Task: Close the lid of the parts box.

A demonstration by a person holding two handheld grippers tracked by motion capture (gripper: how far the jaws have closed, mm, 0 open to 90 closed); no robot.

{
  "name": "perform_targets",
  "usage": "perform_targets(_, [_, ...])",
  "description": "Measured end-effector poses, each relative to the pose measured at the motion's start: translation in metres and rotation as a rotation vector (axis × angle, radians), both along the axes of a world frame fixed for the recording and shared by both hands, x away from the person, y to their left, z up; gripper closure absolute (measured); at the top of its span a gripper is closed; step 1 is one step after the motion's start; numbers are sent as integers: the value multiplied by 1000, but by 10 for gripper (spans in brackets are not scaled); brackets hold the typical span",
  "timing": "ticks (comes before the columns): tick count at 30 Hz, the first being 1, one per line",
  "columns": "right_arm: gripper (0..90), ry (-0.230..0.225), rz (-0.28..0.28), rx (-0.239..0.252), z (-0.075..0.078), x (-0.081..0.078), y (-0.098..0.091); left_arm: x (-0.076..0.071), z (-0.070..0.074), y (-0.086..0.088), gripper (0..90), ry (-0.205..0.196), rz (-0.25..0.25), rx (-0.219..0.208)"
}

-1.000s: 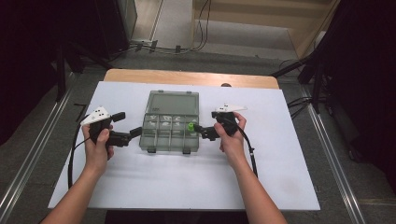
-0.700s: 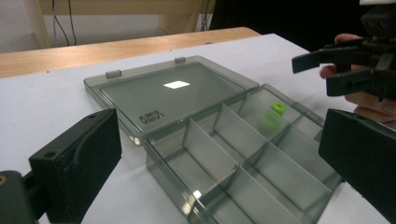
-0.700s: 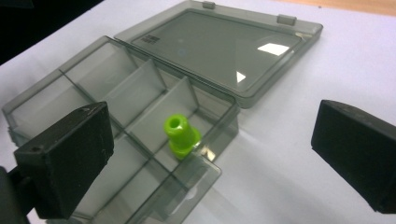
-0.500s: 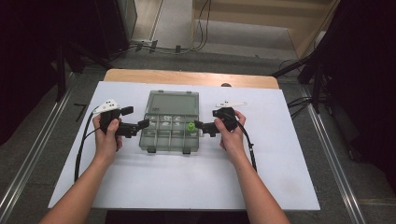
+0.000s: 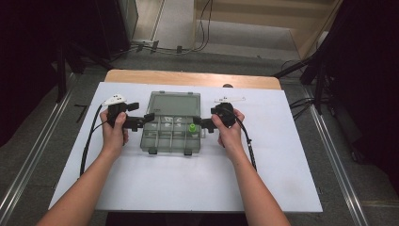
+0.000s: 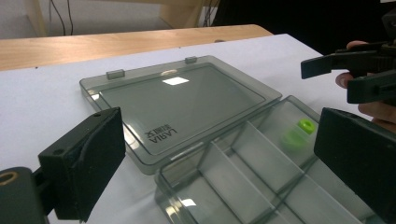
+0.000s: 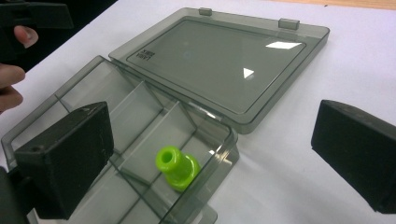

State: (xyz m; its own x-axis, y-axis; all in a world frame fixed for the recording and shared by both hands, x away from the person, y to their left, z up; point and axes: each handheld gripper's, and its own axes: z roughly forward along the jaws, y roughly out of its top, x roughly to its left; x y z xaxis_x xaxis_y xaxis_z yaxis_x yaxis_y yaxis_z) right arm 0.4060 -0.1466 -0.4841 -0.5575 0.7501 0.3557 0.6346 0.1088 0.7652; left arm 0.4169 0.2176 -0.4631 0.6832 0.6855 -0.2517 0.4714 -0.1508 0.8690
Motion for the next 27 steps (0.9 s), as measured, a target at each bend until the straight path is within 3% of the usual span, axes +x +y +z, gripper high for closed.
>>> perform_targets(4, [0, 31, 13, 16, -2, 8, 3, 11, -1, 0, 11, 42, 7, -12])
perform_targets(10, [0, 54, 39, 63, -4, 17, 5, 29, -8, -6, 61, 139, 58, 15])
perform_targets(17, [0, 135, 23, 144, -12, 28, 2, 41, -14, -15, 63, 196, 69, 17])
perform_targets(19, [0, 157, 19, 164, -14, 32, 1, 44, -17, -16, 126, 213, 101, 26])
perform_targets(22, [4, 185, -1, 194, -16, 36, -1, 47, -23, -14, 135, 250, 121, 19])
perform_targets(27, [115, 212, -27, 190, -19, 42, -1, 51, -29, -15, 169, 276, 130, 18])
